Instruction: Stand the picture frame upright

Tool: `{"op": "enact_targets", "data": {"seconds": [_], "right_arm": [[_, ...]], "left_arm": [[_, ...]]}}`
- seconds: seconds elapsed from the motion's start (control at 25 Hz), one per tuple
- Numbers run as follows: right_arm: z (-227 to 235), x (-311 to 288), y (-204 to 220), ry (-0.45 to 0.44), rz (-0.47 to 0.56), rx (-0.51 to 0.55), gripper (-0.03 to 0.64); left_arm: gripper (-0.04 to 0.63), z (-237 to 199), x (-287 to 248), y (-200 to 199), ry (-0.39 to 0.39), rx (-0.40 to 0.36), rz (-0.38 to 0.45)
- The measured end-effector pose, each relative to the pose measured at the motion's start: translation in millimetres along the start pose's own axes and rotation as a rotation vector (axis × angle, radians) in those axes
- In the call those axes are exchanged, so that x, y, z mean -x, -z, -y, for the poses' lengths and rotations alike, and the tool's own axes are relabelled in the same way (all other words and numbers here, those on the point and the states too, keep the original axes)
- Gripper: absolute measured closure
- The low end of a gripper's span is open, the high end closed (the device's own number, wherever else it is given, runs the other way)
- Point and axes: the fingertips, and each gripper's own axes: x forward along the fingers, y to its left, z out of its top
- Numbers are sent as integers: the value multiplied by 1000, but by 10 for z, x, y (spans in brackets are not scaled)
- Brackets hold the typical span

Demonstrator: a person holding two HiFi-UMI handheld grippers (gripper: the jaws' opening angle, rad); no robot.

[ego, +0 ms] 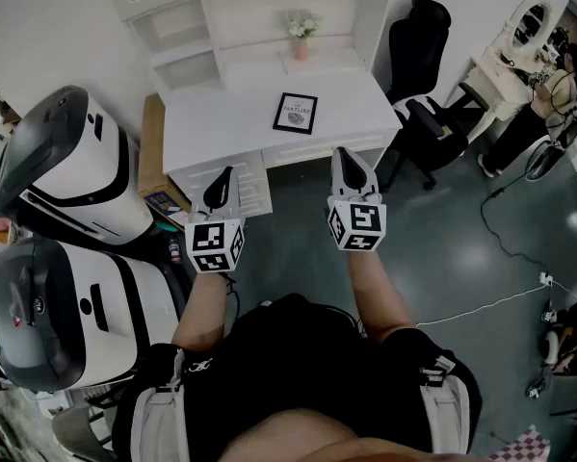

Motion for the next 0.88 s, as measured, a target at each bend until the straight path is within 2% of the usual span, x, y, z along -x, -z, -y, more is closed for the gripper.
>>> {"op": "enact_targets", "data": {"seconds": [0.4, 0.88], "right_arm": [[-239, -17, -11, -10, 4, -6, 614], [-584, -29, 72, 45, -8, -6, 614]], "left_arm": [[580, -158, 101, -7, 6, 4, 4], [580, -457, 194, 110, 79, -6, 0]]}}
